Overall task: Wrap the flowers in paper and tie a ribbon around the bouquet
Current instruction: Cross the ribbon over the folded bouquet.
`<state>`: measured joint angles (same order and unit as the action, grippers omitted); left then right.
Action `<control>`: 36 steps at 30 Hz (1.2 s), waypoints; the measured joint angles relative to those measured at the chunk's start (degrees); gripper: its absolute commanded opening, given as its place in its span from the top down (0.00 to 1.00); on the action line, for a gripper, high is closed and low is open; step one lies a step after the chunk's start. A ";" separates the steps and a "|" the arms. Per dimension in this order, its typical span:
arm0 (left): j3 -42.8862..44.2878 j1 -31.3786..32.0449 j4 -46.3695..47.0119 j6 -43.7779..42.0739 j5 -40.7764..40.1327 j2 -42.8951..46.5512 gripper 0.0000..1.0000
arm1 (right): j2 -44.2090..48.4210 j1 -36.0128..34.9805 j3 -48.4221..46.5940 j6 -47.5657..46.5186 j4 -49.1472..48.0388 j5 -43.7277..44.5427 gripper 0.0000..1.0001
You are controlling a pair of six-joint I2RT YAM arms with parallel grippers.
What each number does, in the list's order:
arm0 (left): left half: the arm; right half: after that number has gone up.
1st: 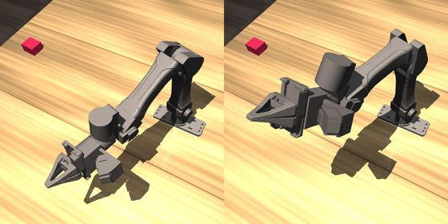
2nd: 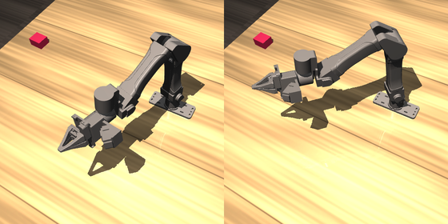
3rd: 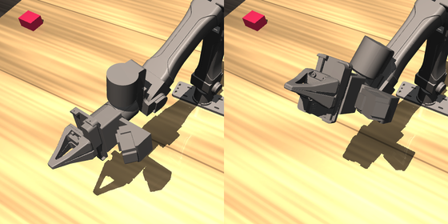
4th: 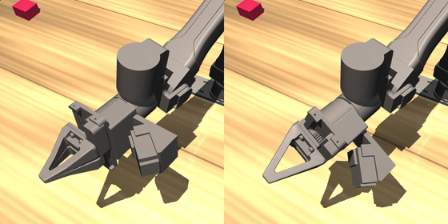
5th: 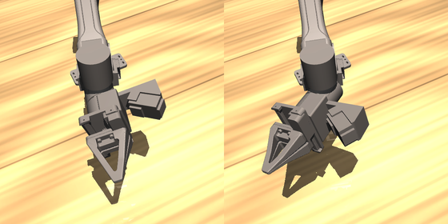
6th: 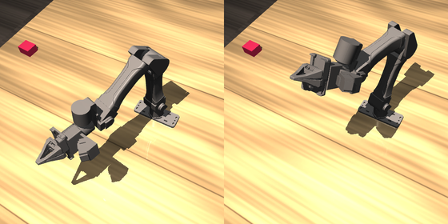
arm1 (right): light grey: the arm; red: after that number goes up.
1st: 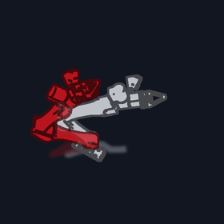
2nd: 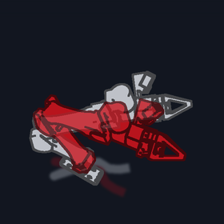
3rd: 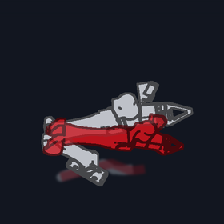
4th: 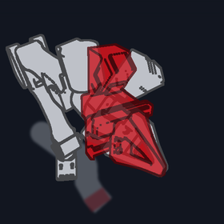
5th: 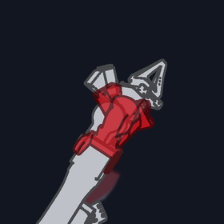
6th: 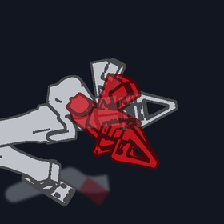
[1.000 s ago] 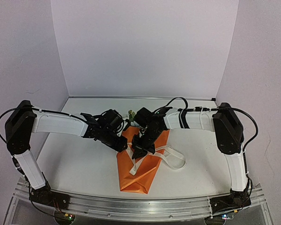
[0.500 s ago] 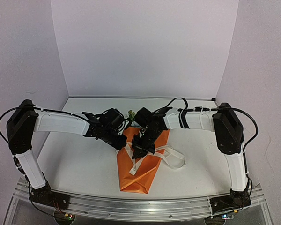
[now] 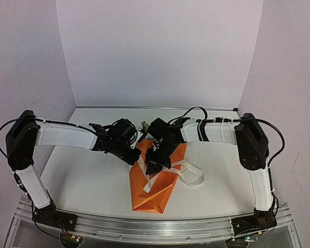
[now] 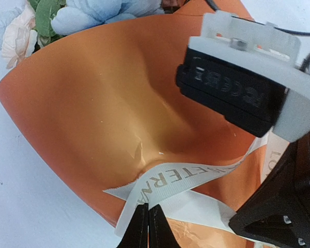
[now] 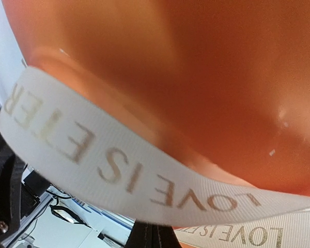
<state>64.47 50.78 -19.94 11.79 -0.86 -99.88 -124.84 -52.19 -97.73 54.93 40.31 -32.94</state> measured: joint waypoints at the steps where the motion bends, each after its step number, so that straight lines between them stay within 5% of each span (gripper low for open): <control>1: -0.29 0.00 0.33 0.00 0.48 0.44 0.96 | 0.00 0.07 -0.35 -0.50 0.10 0.27 1.00; 11: -2.62 0.02 1.91 0.20 5.33 2.55 0.91 | -0.02 0.54 -5.19 -5.95 -0.09 3.22 1.00; 22: -4.31 -0.27 3.35 4.08 6.82 5.16 0.63 | -2.32 0.68 -6.69 -9.88 0.08 5.82 1.00; 36: -6.54 -10.92 5.85 24.48 11.45 10.64 0.47 | -2.49 0.54 -6.48 -16.34 -0.53 12.37 1.00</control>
<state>57.93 39.87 -14.10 36.27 10.60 -89.24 -127.33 -51.65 -104.21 38.59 39.78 -20.57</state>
